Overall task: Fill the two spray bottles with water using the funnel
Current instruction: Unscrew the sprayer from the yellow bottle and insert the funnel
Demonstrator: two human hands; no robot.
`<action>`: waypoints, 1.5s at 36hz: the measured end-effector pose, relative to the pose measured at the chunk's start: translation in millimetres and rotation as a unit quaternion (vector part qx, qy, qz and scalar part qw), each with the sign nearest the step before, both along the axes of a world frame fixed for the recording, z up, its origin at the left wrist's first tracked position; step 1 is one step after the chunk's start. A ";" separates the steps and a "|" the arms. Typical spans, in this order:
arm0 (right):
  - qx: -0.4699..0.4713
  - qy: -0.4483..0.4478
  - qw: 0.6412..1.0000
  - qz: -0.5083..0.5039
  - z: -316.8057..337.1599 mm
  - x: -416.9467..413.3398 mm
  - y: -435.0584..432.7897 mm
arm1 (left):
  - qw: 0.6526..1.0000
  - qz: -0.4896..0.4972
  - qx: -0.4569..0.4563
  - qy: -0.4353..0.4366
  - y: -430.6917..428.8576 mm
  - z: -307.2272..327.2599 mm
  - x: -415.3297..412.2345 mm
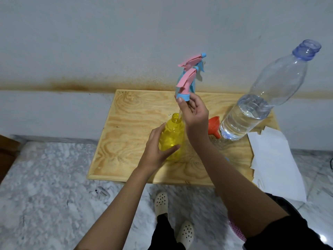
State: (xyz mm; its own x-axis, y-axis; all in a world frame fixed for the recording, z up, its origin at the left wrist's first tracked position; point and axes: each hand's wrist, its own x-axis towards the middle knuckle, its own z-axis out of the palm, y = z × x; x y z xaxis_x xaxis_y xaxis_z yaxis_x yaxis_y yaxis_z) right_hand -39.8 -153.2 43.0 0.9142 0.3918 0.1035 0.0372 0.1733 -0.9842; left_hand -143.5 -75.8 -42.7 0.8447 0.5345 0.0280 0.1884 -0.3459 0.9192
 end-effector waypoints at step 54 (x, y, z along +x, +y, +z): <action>-0.351 -0.032 0.935 0.030 -119.2 24.7 6.7 | 0.999 0.020 -0.030 0.009 16.1 -31.0 -19.2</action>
